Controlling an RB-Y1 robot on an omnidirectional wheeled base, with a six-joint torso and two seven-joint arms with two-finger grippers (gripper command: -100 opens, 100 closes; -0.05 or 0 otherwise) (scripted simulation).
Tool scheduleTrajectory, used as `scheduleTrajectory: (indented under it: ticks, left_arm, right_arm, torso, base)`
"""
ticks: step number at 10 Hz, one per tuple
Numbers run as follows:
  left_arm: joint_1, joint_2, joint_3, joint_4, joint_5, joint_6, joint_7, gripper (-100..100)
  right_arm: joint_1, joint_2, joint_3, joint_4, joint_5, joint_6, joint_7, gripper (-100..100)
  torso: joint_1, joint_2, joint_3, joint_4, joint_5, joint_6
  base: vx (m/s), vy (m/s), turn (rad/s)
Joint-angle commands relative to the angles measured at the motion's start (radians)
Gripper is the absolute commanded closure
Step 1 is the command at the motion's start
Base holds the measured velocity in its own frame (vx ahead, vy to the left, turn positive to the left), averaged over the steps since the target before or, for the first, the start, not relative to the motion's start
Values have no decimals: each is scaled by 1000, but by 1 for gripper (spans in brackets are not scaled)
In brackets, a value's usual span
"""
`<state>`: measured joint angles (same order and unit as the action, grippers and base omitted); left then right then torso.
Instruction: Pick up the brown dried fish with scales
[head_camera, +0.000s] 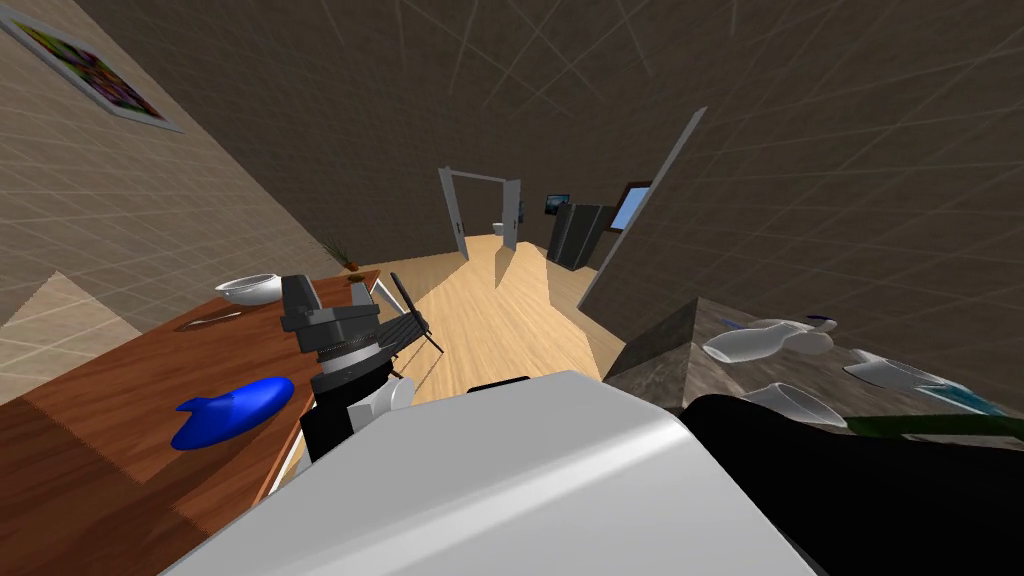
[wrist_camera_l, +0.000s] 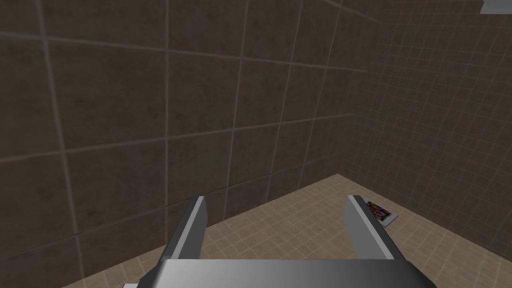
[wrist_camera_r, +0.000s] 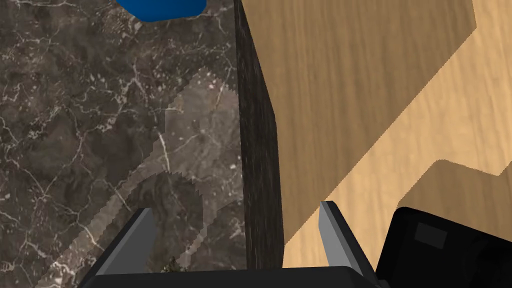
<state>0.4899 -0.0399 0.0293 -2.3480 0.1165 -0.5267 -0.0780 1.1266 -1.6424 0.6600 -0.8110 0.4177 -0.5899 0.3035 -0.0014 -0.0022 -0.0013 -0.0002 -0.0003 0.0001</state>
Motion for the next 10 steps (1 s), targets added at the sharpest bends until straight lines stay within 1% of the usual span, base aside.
scheduleTrajectory:
  ticks: [1,2,4,5,7,8,9,10]
  left_arm:
    - [0,0,0,0,0,0,0,0]
    - [0,0,0,0,0,0,0,0]
    - [0,0,0,0,0,0,0,0]
    - [0,0,0,0,0,0,0,0]
    - [0,0,0,0,0,0,0,0]
    - [0,0,0,0,0,0,0,0]
    - [0,0,0,0,0,0,0,0]
    - [0,0,0,0,0,0,0,0]
  right_arm:
    - [-25,-18,3,-2,4,3,-12,-100]
    - [-42,-12,1,-15,4,3,-18,-100]
    - [-86,18,-11,-55,1,2,-30,-100]
    - [-86,18,-11,-55,1,2,-30,-100]
    - [-134,66,-27,-105,-5,-1,-38,-100]
    - [-151,83,-32,-121,-7,-2,-40,-100]
    - [-146,68,-24,-112,-1,1,-48,-100]
    - [-148,72,-25,-113,0,-1,-47,0]
  torso:
    - [0,0,0,0,0,0]
    - [-2,-2,-1,0,-1,-1]
    - [-5,0,0,0,-2,1]
    - [-5,0,0,0,-2,0]
    - [-2,2,1,1,-1,1]
    - [-3,1,0,0,-1,0]
    - [-3,1,1,0,-1,1]
    - [-1,2,1,1,-1,1]
  base:
    - [73,-66,226]
    - [68,-94,206]
    - [41,-101,110]
    - [28,-66,47]
    - [39,-65,82]
    - [40,-78,64]
    - [15,-36,13]
    - [3,-7,1]
